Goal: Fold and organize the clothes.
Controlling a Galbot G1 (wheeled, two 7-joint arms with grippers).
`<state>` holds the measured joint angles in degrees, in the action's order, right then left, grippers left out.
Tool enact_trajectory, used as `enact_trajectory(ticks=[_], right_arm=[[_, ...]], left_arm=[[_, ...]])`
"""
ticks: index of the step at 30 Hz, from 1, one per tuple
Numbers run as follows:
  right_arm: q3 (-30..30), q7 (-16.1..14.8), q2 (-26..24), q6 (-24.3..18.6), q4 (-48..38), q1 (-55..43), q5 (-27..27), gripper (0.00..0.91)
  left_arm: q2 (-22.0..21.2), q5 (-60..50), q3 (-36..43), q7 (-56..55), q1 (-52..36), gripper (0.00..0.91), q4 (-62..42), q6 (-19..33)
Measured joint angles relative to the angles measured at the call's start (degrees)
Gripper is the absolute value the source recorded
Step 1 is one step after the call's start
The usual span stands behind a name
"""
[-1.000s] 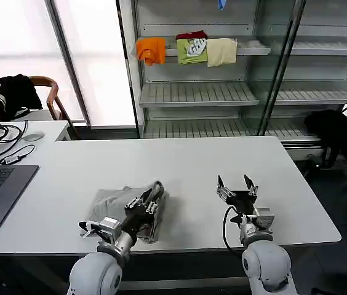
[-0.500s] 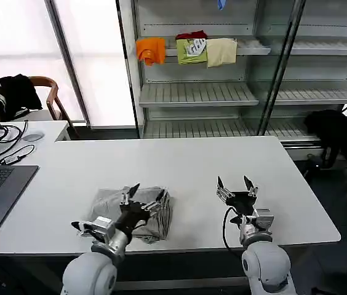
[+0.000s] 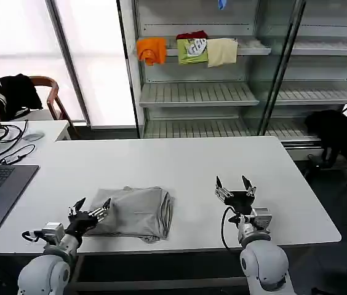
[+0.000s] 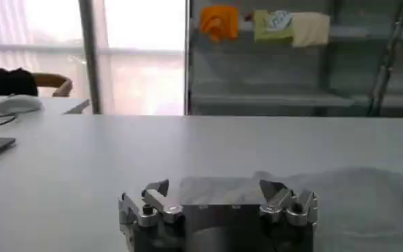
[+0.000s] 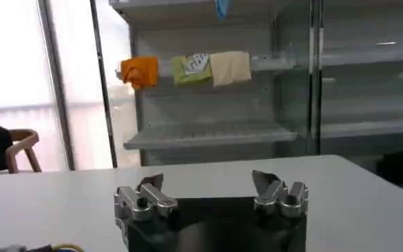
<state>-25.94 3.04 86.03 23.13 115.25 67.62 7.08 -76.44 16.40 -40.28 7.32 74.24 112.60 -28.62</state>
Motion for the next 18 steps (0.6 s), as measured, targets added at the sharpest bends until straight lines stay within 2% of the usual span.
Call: enact_trajectory(ticks=[4,7,8,9,10,11,12,13,18], right_arm=[[-0.1,0.0,-0.1,-0.1,0.0,0.2,0.0,0.907],[-0.2,0.0,0.0,-0.2,0.0,0.4,-0.1,0.907],[-0.2,0.0,0.0,-0.2,0.0,0.4,-0.1,0.907],[-0.1,0.0,0.1,-0.2,0.0,0.4,-0.1,0.907],[-0.1,0.0,0.1,-0.3,0.0,0.4,-0.2,0.907],[-0.1,0.0,0.1,-0.3,0.0,0.4,-0.3,0.907],[0.0,0.0,0.2,-0.3,0.0,0.4,-0.3,0.907],[0.1,0.0,0.3,-0.3,-0.1,0.4,-0.4,0.907],[0.1,0.0,0.2,-0.5,-0.2,0.3,-0.5,0.907]], left_arm=[[0.0,0.9,-1.3,0.0,0.1,0.907,-1.3,0.3],[-0.2,1.1,-1.7,0.0,0.1,0.746,-2.3,0.6],[-0.3,1.1,-1.8,0.0,0.1,0.655,-2.6,0.8],[-0.4,1.0,-1.9,-0.1,0.1,0.655,-2.9,0.9],[-0.5,0.9,-1.9,-0.1,0.1,0.383,-3.1,1.1],[-0.6,0.7,-1.9,-0.1,0.2,0.282,-3.3,1.2],[-0.8,0.4,-1.9,-0.1,0.3,0.081,-3.5,1.3],[-0.9,0.2,-1.8,-0.1,0.4,0.010,-3.5,1.4],[-1.6,-0.1,-1.5,0.5,0.8,0.010,-3.5,1.4]])
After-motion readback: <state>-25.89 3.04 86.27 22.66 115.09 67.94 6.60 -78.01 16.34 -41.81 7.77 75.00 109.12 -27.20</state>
